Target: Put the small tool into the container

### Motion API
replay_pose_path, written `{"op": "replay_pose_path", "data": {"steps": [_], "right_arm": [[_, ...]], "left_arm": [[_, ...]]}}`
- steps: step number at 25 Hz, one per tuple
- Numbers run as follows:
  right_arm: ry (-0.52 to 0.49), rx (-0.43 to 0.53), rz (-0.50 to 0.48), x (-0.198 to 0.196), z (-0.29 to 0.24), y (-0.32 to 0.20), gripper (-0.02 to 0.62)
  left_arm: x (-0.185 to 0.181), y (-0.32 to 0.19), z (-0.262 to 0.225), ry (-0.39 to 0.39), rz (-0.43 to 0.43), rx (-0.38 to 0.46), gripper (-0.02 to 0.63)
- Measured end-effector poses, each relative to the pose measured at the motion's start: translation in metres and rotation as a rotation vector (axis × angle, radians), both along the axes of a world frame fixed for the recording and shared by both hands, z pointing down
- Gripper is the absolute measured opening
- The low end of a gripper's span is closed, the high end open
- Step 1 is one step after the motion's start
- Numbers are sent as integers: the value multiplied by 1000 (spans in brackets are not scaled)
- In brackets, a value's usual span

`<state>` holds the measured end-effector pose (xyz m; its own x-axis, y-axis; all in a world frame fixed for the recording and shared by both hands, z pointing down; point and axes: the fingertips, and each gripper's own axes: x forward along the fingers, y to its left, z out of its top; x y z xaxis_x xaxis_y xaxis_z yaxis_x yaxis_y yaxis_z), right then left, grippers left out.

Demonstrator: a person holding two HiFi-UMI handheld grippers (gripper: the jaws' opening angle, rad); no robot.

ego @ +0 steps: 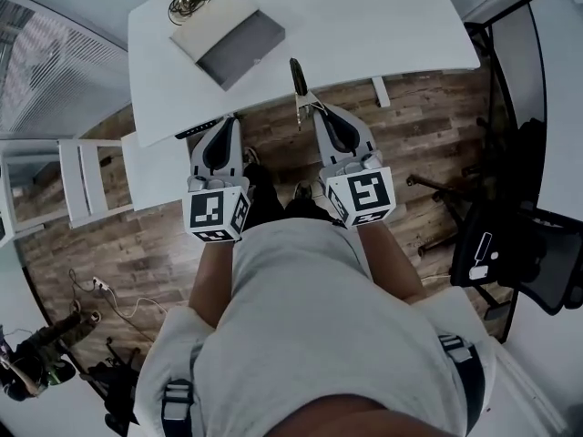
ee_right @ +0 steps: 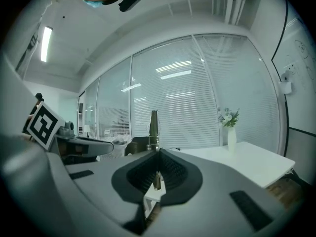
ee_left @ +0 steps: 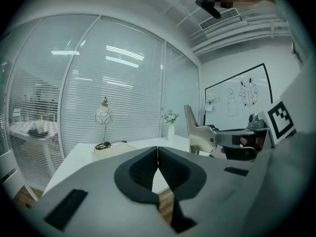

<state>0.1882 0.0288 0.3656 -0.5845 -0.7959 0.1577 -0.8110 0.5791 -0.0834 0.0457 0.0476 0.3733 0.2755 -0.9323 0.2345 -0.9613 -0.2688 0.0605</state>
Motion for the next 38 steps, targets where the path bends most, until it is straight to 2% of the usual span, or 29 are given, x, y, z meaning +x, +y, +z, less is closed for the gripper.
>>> {"op": "replay_pose_path", "data": {"steps": [9,16,27,34,38], "right_arm": [[32,-25,17,-42,8,-45,28],[104,-60,25,-78,18,-77,28],[422,-76,-9,-125,48,-113,28],[581,-74,-52,-149,61,-124,28],[630,-90,-63,-158,71,-132,28]], "left_arm": [[-39,-50,18,24,29,-32,25],[-70,-87,34,48,60,-70,25],[-94,-128,71,97,130,-138,25],[-110,-144,85,86,177,-161,23],[-121,-153,94,94,179,-177,25]]}}
